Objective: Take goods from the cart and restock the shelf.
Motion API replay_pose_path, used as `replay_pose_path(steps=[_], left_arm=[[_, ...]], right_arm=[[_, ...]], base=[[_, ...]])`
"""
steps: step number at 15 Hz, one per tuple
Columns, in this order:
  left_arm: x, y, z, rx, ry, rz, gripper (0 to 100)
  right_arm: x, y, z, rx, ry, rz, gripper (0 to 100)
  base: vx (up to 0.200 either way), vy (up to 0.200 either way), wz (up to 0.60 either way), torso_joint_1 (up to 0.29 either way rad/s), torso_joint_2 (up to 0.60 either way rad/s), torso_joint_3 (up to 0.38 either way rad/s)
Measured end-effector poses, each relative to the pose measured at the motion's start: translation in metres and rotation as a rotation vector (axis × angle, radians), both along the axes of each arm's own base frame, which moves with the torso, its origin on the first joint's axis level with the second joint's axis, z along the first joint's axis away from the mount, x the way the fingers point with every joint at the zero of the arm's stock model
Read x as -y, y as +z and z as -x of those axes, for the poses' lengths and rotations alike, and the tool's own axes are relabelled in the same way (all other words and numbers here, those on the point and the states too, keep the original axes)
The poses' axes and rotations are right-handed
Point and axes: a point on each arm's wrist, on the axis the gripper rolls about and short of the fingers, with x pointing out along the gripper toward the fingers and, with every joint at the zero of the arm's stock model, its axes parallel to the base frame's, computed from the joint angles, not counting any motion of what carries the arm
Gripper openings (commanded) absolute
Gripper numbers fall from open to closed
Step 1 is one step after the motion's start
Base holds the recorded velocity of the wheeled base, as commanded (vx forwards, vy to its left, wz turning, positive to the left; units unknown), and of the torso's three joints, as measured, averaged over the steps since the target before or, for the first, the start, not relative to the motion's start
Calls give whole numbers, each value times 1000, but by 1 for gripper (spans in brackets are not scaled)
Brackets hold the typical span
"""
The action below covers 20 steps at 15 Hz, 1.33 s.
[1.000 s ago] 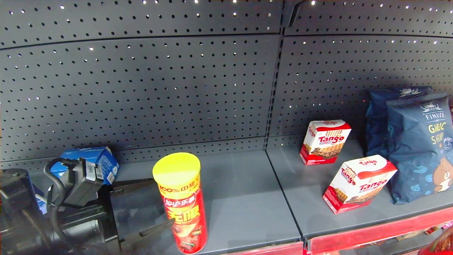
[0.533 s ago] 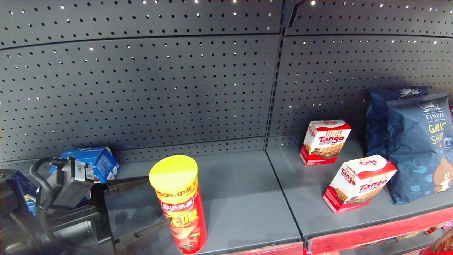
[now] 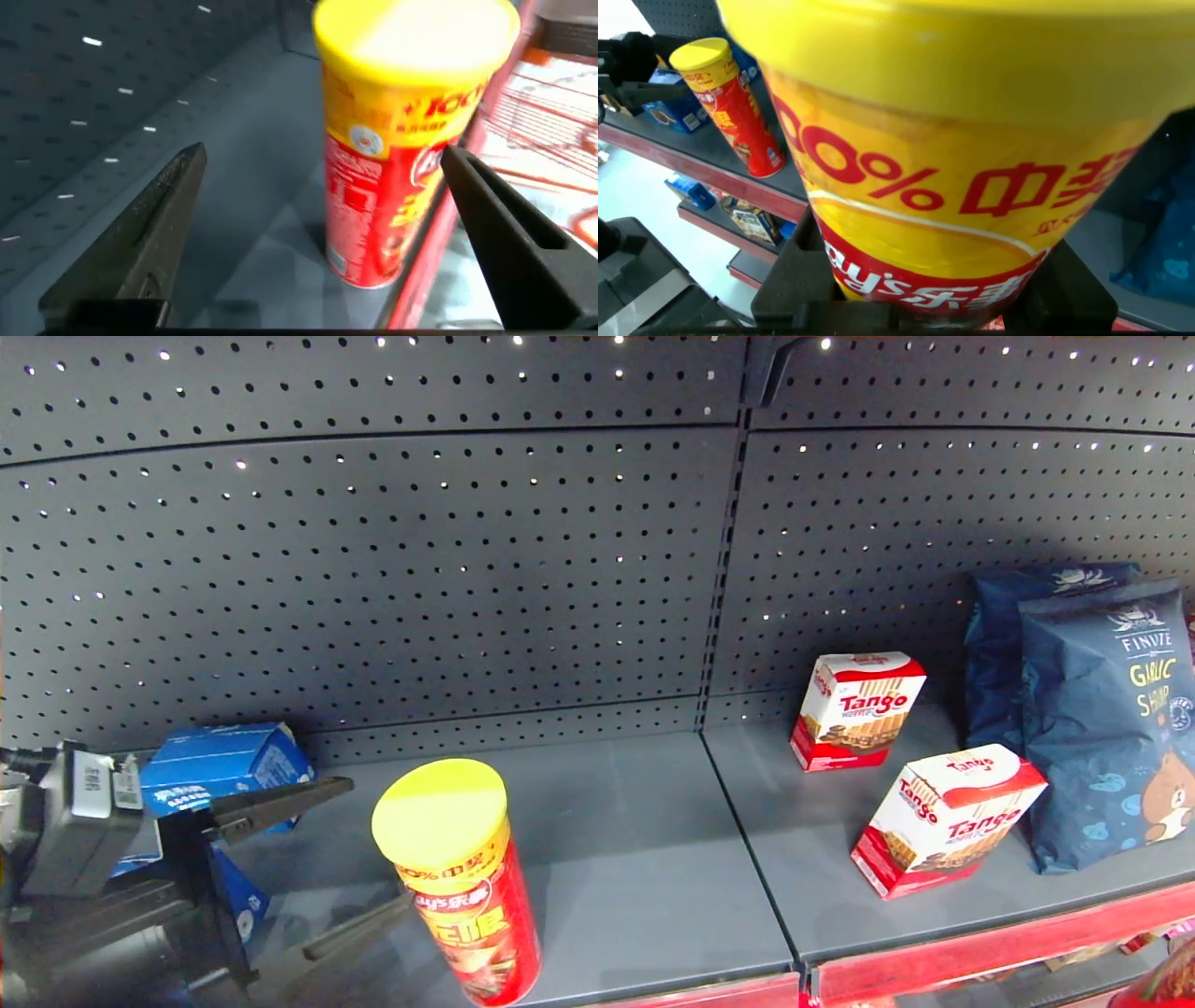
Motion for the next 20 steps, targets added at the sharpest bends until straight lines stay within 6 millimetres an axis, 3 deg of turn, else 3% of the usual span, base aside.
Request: replay_pose_path(steps=[5, 9, 15, 18, 20], left_arm=[[-7, 16, 28, 46, 126, 50, 100], [-16, 17, 68, 41, 244, 63, 100], [-32, -6, 141, 51, 429, 88, 100], [-37, -34, 162, 37, 472, 77, 100], [-38, -49, 166, 37, 494, 76, 100]], right_arm=[[0, 0, 0, 0, 0, -2, 0], [0, 0, 0, 1, 5, -2, 0], [3, 0, 3, 16, 8, -10, 0], [7, -4, 7, 24, 7, -18, 0], [9, -5, 9, 30, 6, -24, 0]], base=[[0, 0, 0, 0, 0, 0], [0, 0, 0, 0, 0, 0], [0, 0, 0, 0, 0, 0], [0, 0, 0, 0, 0, 0], [0, 0, 0, 0, 0, 0]])
